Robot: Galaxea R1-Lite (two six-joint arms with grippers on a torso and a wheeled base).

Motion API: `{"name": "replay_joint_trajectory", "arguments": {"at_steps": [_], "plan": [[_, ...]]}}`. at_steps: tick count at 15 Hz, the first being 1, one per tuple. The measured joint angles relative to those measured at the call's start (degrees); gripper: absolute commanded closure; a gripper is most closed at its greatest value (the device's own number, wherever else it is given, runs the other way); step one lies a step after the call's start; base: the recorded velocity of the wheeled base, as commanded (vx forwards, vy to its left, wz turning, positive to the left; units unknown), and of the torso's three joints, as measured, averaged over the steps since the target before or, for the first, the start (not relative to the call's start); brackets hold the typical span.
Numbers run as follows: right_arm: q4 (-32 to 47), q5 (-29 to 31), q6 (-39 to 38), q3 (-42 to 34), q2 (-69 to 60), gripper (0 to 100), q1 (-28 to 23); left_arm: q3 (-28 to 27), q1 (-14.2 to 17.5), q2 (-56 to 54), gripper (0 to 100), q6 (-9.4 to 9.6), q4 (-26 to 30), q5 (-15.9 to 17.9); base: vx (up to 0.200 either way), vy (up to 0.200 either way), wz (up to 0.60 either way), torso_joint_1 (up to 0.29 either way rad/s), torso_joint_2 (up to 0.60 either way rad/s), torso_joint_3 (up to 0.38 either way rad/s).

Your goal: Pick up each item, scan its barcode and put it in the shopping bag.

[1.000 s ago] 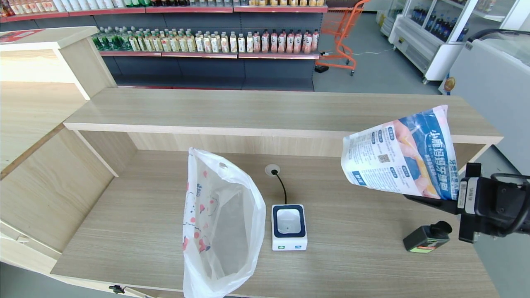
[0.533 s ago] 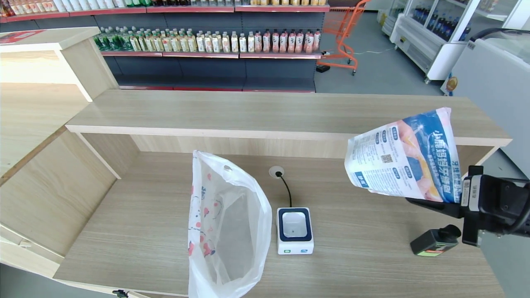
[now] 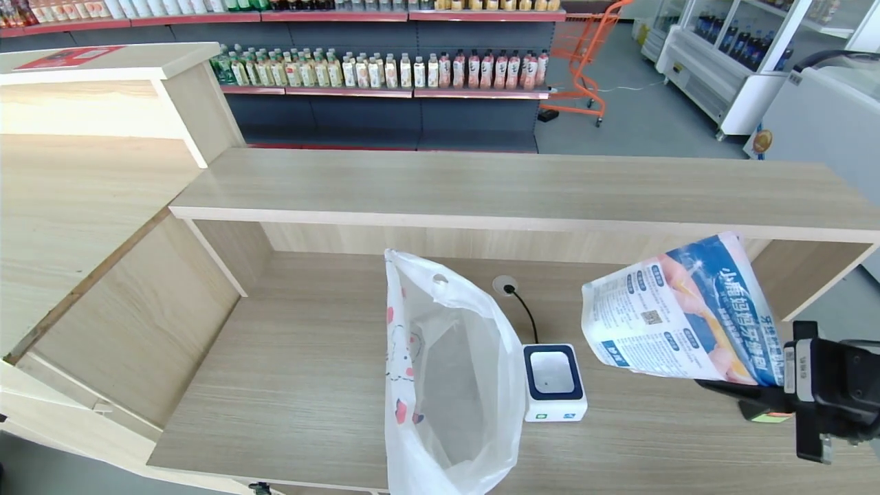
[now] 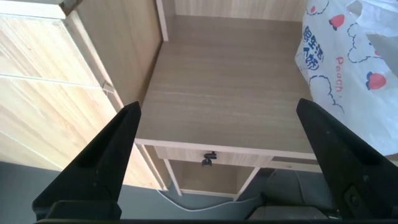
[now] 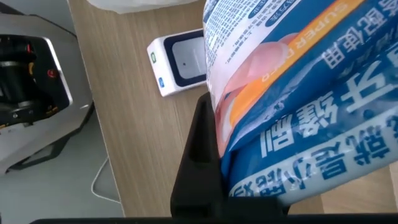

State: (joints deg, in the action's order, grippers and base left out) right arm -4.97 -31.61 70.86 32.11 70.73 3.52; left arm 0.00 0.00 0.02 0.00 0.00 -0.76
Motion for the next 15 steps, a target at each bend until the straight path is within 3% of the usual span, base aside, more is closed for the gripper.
{"name": "replay_joint_trajectory", "arguments": {"at_steps": [5,10,15], "plan": [[-0.1,0.0,7.7,-2.7,1.6,100,-6.0,0.0,0.0,0.0,0,-0.18,0.0,0.0,0.0,0.0,0.0,0.0,0.0,0.0],[-0.9,-4.4,25.8,-2.1,8.6,100,-13.8,0.0,0.0,0.0,0,-0.21,0.0,0.0,0.0,0.0,0.0,0.0,0.0,0.0],[-2.2,-9.8,40.1,0.7,19.0,100,-16.9,0.0,0.0,0.0,0,-0.22,0.0,0.0,0.0,0.0,0.0,0.0,0.0,0.0]]}}
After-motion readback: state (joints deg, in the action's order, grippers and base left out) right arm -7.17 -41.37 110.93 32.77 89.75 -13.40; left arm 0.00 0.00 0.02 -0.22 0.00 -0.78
